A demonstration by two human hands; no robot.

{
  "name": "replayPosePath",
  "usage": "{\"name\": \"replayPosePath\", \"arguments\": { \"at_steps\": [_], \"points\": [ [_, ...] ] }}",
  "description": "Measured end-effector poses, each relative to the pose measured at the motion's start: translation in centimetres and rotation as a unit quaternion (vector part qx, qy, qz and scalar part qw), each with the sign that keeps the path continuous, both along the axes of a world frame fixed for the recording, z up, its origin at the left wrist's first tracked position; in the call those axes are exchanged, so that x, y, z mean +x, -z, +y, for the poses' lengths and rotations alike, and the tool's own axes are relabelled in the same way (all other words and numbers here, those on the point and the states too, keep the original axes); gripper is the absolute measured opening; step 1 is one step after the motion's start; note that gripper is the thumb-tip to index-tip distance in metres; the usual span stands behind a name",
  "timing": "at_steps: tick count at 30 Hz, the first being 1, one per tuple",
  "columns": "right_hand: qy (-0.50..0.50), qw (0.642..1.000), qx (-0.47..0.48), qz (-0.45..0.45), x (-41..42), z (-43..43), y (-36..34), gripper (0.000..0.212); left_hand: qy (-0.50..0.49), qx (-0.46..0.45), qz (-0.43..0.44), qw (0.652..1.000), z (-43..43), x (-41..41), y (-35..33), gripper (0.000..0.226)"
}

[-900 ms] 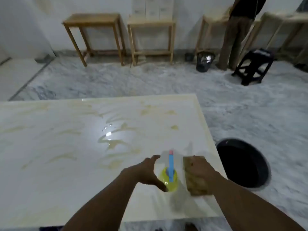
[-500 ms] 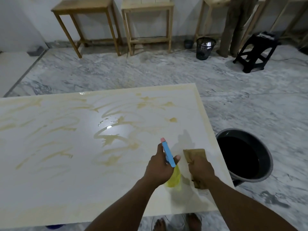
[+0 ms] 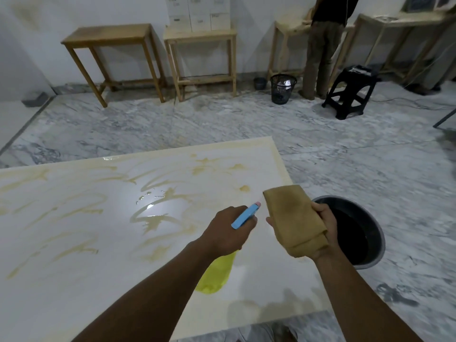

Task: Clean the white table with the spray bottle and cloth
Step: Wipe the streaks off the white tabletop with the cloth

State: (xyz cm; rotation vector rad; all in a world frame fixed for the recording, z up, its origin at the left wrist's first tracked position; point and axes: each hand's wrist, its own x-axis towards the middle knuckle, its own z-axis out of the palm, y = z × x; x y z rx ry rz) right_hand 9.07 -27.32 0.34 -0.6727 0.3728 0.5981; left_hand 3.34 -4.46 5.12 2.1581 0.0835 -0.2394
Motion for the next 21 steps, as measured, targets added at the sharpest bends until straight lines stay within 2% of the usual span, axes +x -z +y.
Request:
{"name": "replayPosePath", "arguments": {
  "at_steps": [2,5,10,13,18,21],
  "points": [
    [-0.046,0.998,-0.022,-0.035,0.5,1.1,-0.7,0.055,0.041,0.047,-0.007,0.998,0.1,-0.2,-0.1,0.033],
    [-0.103,0.994,-0.027,-0.039,1.1,1.9,-1.0,0.069,0.044,0.053,-0.002,0.998,0.8,-0.4,-0.3,0.037],
    [-0.132,0.988,-0.083,0.001,2.2,3.2,-1.3,0.054,0.064,0.038,0.037,0.997,1.7,-0.8,-0.4,0.034],
    [-0.156,0.983,-0.100,0.004,3.4,3.7,-1.4,0.054,0.080,0.077,0.041,0.993,1.6,-0.3,-0.6,0.041],
    [-0.174,0.976,-0.128,0.017,6.0,4.0,-0.8,0.053,0.044,0.207,0.038,0.977,1.4,2.1,-0.1,0.049],
    [-0.211,0.953,-0.214,0.029,7.8,4.4,0.5,0.047,0.014,0.190,0.059,0.980,1.8,4.0,0.3,0.045]
  ]
}}
